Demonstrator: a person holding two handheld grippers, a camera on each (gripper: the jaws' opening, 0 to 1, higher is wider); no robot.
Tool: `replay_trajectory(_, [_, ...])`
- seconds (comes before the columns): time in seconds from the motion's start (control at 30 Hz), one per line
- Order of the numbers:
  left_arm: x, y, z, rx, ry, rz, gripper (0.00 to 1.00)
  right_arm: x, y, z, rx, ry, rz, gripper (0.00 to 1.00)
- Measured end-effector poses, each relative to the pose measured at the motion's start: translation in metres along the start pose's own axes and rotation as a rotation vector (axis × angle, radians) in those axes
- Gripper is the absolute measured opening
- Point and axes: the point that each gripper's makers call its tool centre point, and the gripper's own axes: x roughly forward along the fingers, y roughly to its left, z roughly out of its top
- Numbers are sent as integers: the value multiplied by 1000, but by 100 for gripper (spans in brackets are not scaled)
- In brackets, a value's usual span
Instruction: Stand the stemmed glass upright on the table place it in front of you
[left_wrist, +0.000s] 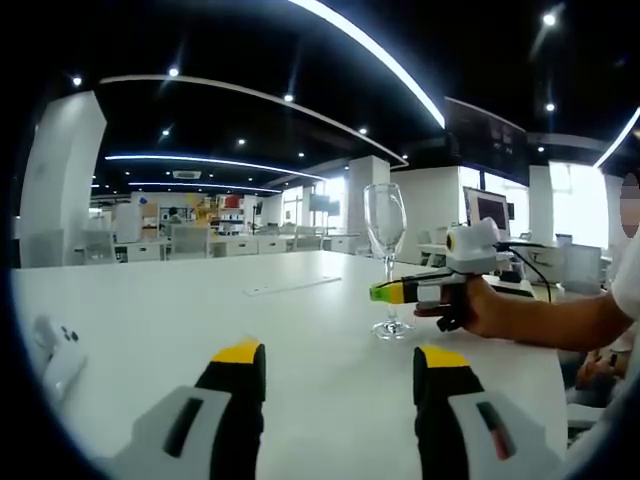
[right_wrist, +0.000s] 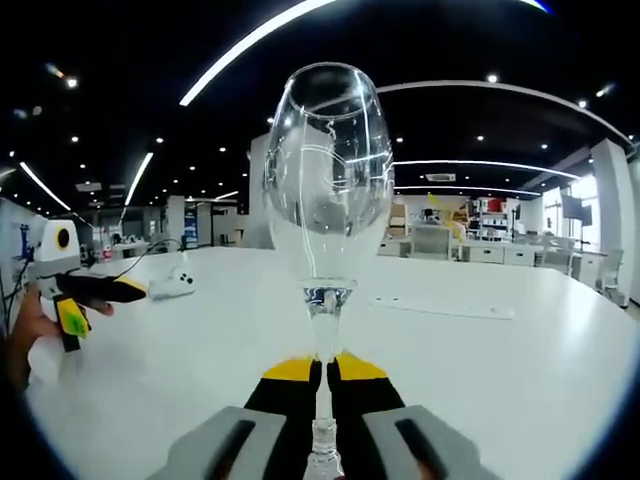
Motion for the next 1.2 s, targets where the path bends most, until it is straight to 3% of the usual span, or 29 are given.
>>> replay_trajectory(1.2, [-2,-1,0,1,-2,2,59,3,-6,-3,-23,29,-1,8])
